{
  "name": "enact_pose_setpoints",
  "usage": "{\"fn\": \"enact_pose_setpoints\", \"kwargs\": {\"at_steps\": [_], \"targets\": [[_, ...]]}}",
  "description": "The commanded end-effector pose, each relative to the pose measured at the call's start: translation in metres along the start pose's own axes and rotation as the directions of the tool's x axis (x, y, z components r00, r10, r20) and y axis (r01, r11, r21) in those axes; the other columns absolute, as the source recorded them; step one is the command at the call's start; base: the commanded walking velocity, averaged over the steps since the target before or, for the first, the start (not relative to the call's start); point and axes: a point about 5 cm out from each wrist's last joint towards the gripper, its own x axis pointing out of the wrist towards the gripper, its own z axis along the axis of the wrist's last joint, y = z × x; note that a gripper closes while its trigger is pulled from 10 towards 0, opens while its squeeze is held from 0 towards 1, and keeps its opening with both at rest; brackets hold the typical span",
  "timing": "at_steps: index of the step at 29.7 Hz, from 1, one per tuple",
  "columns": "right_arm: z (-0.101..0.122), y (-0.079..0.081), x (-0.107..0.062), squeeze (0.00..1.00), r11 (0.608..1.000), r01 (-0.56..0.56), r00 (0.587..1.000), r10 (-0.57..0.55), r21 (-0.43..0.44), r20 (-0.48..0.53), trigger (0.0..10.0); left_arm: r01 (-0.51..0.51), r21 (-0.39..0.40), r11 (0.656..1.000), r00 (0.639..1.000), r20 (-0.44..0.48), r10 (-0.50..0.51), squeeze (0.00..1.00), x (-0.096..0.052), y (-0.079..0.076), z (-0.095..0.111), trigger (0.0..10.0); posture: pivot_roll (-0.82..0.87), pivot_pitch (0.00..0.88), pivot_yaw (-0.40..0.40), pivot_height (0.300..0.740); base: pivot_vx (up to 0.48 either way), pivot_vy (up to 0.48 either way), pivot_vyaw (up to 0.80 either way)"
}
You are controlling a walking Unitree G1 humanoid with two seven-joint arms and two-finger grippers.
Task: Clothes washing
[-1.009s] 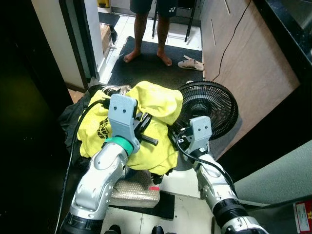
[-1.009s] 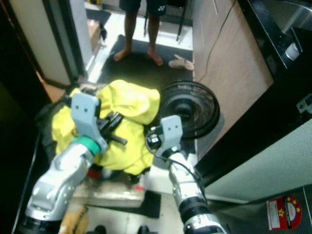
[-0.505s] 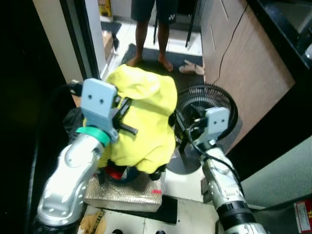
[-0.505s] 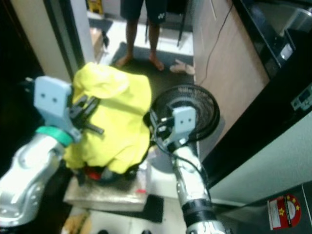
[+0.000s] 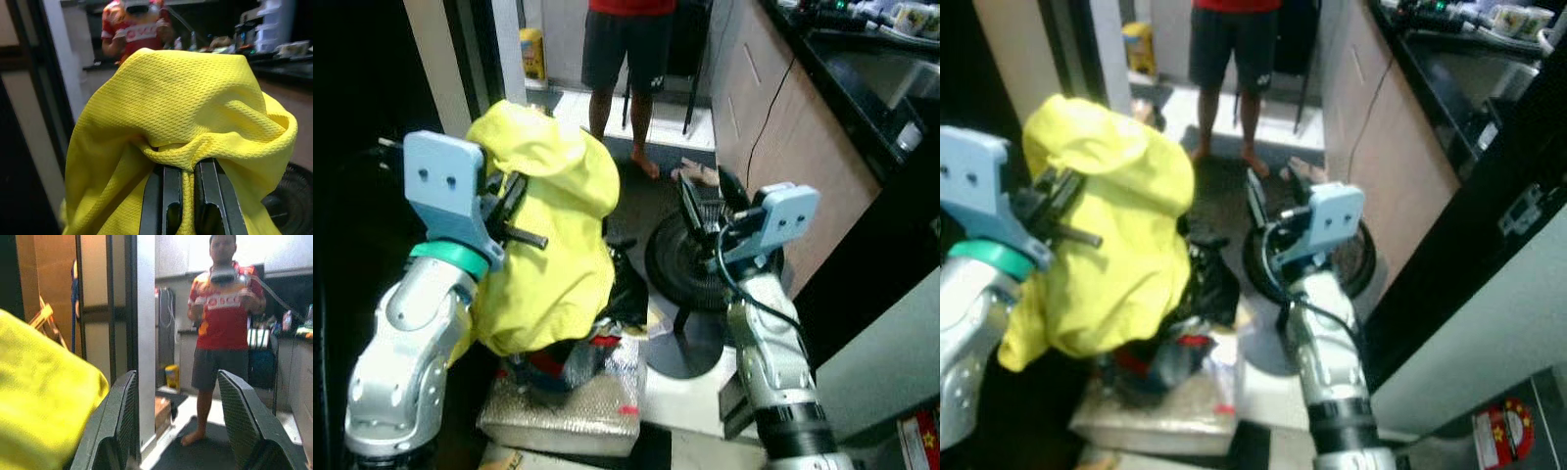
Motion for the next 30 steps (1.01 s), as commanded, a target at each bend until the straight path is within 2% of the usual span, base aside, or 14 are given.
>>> {"fn": "enact_pose_setpoints", "kwargs": {"at_steps": [1,5,9,15,24,30], "targets": [[0.000,0.000,0.001,0.00,1.000,0.009,1.000,-0.009,0.011,-0.008,10.0,0.020,0.002,1.000,1.000,0.012,-0.020,0.00,0.002,-0.007,-0.003,10.0,0.11,0.000,-0.015,0.740,0.000,0.000,0.00],[-0.001,-0.002,0.002,0.00,1.000,0.013,1.000,-0.012,0.006,-0.028,10.0,0.024,-0.026,0.999,1.000,0.016,-0.024,0.00,0.006,-0.013,-0.006,10.0,0.11,0.000,-0.027,0.740,0.000,0.000,0.00],[-0.002,-0.007,0.002,0.00,0.999,0.037,0.998,-0.037,0.002,-0.054,10.0,0.013,-0.047,0.999,0.999,0.030,-0.012,0.00,0.010,-0.012,-0.002,10.0,0.10,0.000,-0.028,0.740,0.000,0.000,-0.13],[0.002,-0.016,0.004,0.00,0.996,0.084,0.994,-0.084,-0.011,-0.062,10.0,-0.004,-0.097,0.995,0.998,0.059,0.010,0.00,0.018,-0.005,0.006,10.0,0.09,0.000,-0.021,0.740,0.000,0.000,-0.80],[0.006,-0.027,0.003,0.00,0.992,0.121,0.991,-0.122,-0.024,-0.057,10.0,0.008,-0.105,0.994,0.997,0.071,-0.001,0.00,0.023,-0.008,0.007,10.0,0.08,0.000,-0.012,0.740,0.000,0.000,-0.80],[0.004,-0.028,0.002,0.00,0.991,0.135,0.988,-0.137,-0.024,-0.069,10.0,0.010,-0.103,0.995,0.998,0.066,-0.003,0.00,0.023,-0.007,0.006,10.0,0.08,0.000,-0.009,0.740,0.000,0.000,-0.80]]}}
